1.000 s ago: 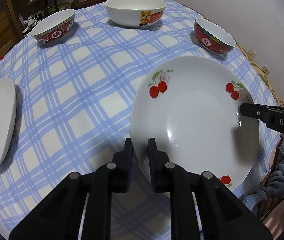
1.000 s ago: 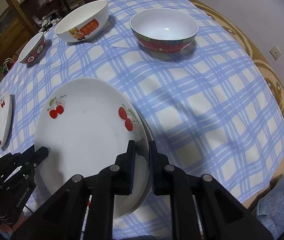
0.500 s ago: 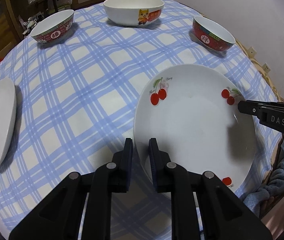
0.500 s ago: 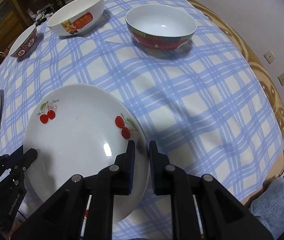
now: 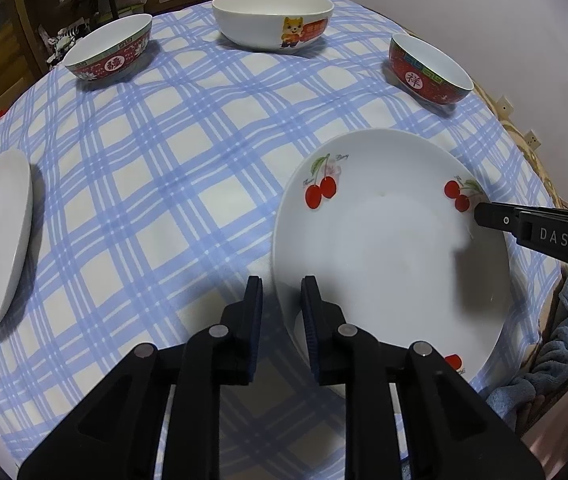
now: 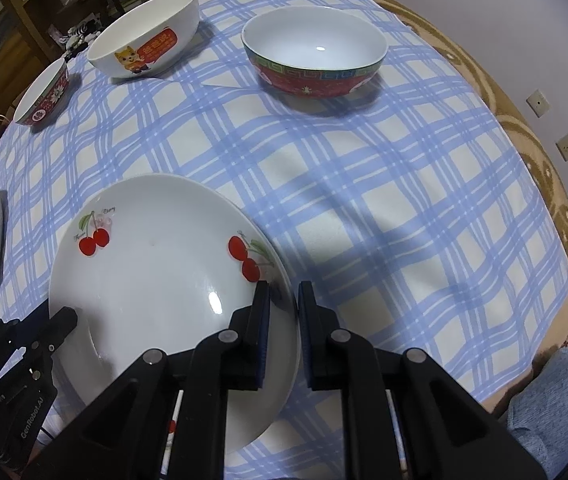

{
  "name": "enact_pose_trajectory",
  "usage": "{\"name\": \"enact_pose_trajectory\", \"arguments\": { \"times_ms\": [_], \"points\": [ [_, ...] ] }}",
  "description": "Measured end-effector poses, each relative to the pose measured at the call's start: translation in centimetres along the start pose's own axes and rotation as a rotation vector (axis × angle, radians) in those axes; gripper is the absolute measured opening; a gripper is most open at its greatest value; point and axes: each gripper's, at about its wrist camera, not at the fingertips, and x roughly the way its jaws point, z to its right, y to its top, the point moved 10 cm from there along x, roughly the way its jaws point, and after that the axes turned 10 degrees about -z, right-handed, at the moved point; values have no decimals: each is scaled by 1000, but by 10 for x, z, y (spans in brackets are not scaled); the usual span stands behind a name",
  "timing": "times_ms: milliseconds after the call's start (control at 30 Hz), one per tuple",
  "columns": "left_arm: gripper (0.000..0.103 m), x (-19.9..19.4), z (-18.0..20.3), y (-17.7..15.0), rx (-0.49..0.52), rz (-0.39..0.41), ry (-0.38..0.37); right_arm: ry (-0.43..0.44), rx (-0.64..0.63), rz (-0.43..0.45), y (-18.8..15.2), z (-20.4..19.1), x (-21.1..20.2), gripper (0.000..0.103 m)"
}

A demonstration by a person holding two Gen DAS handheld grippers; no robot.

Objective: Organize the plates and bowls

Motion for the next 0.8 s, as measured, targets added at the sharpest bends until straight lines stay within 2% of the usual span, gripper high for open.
{"name": "enact_pose_trajectory", "arguments": {
  "times_ms": [233,367,700,800],
  "points": [
    [21,-7,-2,0,8,-16,9,-1,-6,-1,-1,-1,0,17],
    [21,-23,-7,6,18,21,37,-1,-6,2,0,-2,-3,17],
    [21,-45,-37,6,-58,29,48,8,-40,65,5,-13,-22,18],
    [30,-54,-45,3,-62,39,73,6,-52,100,7,-18,-32,24]
  ]
}}
